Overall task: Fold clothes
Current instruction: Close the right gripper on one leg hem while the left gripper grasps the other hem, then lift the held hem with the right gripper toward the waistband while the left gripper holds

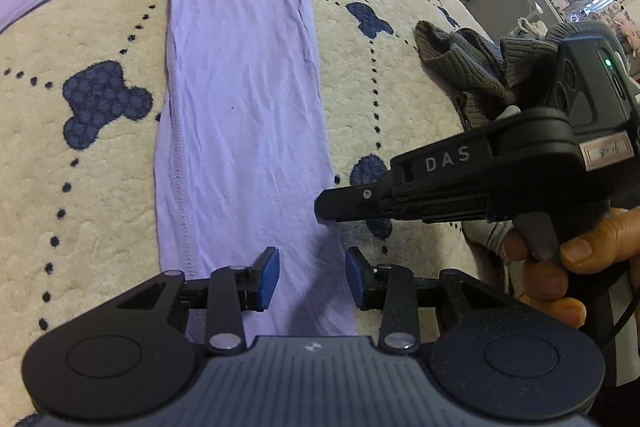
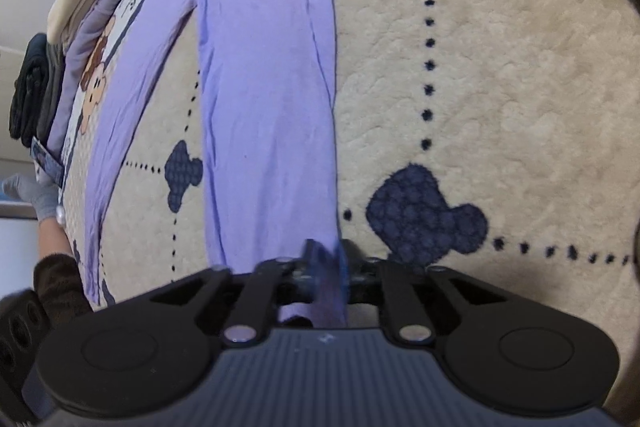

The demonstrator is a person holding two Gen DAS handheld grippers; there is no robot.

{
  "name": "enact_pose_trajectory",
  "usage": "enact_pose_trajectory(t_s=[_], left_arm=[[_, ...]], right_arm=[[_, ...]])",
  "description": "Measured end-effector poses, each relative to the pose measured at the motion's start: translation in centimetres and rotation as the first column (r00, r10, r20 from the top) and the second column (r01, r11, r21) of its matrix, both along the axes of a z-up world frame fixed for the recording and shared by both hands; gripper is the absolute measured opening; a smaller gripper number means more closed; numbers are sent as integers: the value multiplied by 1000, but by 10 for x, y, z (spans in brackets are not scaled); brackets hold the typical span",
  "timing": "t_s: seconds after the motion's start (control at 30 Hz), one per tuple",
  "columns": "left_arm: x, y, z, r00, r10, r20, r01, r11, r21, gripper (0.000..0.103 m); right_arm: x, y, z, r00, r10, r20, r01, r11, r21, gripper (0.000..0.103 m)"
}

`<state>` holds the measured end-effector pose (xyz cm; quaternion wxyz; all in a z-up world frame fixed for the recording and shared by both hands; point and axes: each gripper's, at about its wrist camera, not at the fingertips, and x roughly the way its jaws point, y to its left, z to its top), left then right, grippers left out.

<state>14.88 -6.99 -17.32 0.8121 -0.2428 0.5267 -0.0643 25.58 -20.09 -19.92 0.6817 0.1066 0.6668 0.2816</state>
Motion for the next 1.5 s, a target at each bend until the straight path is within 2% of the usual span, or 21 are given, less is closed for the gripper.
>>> enact_pose_trajectory(t_s=[0.1,0.27,0.5,0.57,0.6,0.67,0.77,0.83,0.93,1.2,1.5], left_arm=[[0,0,0,1000,-2,14,2,1000,26,36],[1,1,-2,1000,15,16,-16,1000,26,36],[4,4,-3,998,58,34,-60,997,53,36],[5,5,-4,997,71,34,-73,995,60,16],[5,6,-5,996,82,29,-84,994,72,1],[5,12,-9,993,113,13,-114,992,55,0],[5,21,-10,991,131,-6,-131,991,26,0],[5,25,-10,992,125,-9,-125,992,17,0],[4,30,-9,992,124,-10,-124,992,2,0],[2,43,-5,997,82,-12,-83,996,-35,0],[2,50,-3,999,41,-13,-42,997,-58,0]], right_arm=[[-2,2,9,1000,5,-1,-5,999,33,4],[-3,6,22,1000,1,-7,-1,997,81,4],[-5,24,25,998,44,-37,-41,997,72,4],[-6,29,27,997,59,-45,-55,995,79,4],[-6,32,28,997,68,-45,-64,995,79,4],[-4,38,31,995,94,-41,-90,993,80,5],[5,43,34,996,79,-35,-75,994,81,13],[19,45,41,998,58,2,-58,996,73,26],[47,45,49,998,3,64,-7,998,65,32],[129,51,53,976,-138,168,130,990,59,33],[213,80,50,936,-208,284,187,977,98,34]])
